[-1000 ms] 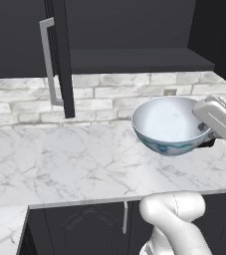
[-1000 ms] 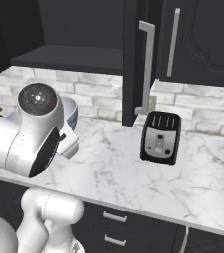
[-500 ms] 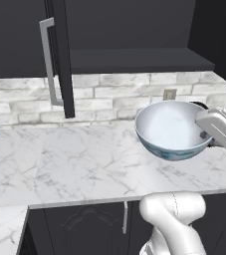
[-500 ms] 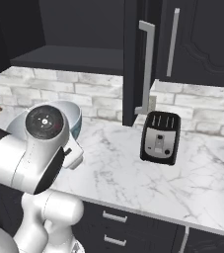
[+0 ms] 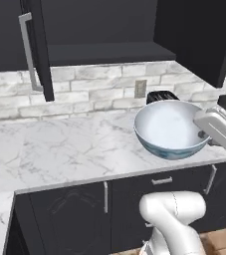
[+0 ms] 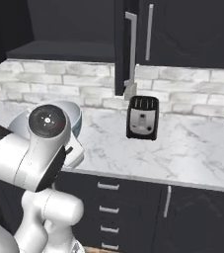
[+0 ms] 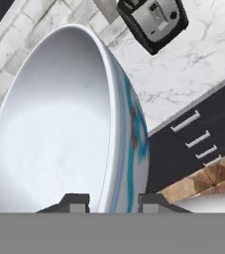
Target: Take the smaller bowl and place it next to the appetizer plate on the dining counter , and place the larger bowl next to the plate with cooked food.
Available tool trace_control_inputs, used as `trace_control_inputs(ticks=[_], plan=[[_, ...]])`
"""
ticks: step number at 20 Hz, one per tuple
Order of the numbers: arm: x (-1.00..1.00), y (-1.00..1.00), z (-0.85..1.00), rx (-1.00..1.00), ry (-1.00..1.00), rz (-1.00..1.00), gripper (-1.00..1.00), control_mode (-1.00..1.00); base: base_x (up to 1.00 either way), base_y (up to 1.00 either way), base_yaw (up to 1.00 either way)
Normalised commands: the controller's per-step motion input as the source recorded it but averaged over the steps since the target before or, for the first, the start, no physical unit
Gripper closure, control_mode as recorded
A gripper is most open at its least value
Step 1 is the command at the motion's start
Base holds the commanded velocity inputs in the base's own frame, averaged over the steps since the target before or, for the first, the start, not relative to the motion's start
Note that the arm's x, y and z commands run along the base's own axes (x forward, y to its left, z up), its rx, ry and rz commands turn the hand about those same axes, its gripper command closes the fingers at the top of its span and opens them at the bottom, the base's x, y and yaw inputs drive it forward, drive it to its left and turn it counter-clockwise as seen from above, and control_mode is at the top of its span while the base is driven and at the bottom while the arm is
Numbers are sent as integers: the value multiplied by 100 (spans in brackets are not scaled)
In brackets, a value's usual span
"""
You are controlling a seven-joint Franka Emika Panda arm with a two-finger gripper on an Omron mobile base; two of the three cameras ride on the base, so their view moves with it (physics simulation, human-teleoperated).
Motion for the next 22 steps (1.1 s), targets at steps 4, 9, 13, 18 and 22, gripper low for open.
trace_control_inputs(ticks=[4, 9, 13, 18, 22], plan=[[0, 0, 0, 0, 0, 0, 100, 100, -77, -3, -72], [0, 0, 0, 0, 0, 0, 100, 100, -49, -7, -78], [0, 0, 0, 0, 0, 0, 100, 100, -38, -1, -82], [0, 0, 0, 0, 0, 0, 100, 100, -24, -4, -84], [0, 0, 0, 0, 0, 0, 100, 100, 0, 0, -90]])
